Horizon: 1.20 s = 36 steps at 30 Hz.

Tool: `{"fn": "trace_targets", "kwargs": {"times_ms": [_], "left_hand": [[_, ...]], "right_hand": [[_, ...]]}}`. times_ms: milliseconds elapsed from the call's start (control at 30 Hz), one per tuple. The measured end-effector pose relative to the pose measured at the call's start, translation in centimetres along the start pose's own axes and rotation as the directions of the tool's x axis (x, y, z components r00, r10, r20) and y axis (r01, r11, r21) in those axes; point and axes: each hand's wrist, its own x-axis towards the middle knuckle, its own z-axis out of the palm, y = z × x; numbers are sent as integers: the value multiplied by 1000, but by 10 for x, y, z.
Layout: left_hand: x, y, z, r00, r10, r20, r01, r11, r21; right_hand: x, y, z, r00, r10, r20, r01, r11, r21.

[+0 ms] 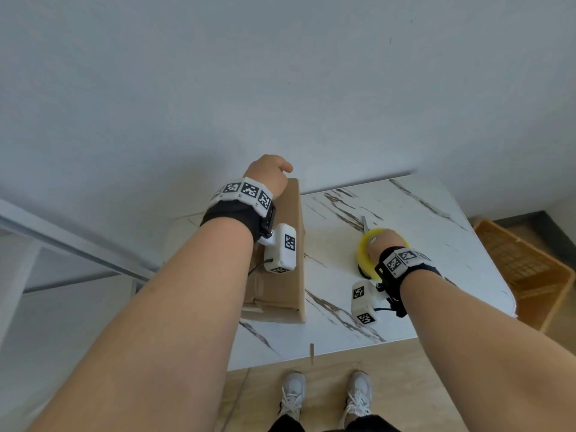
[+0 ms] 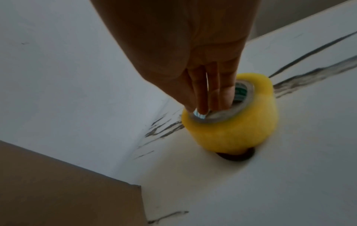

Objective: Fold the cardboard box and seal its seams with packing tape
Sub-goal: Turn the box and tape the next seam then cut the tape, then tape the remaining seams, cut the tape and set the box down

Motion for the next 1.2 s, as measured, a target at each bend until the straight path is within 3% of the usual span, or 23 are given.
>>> {"fn": "trace_targets", "kwargs": {"times_ms": [67,167,267,400,600,767,967,1133,1200], "left_hand": [[-1,-2,-5,1000,9,10,-9,1000,-7],[-5,-4,-14,1000,12,27,-12,1000,-11],[-11,-9,-22,999,23,47,-23,1000,-9],[-18,-19,-26,991,61,122,-67,997,43],[-19,-32,-17,989,79,123,-83,996,28],[-17,-37,-12,990,83,111,-84,996,8],[-11,-43,-7,998,36,52,-35,999,-29],[-11,-42,-8,1000,8,17,-8,999,-35],[-12,-41,-10,1000,4,25,-3,999,-50]], "right_hand": [[-5,-10,-10,996,-56,-76,67,986,150],[-7,-35,-24,971,-136,-197,214,863,458],[-24,-68,-40,954,-237,-186,300,702,646],[-42,-98,-49,936,-336,-105,287,558,779],[-48,-121,-46,925,-363,-111,312,561,767],[-40,-124,-39,948,-285,-140,289,593,752],[-39,-125,-37,957,-279,-76,217,521,825],[-32,-123,-23,972,-235,8,141,612,778],[-31,-117,-15,974,-227,29,112,584,804]]}}
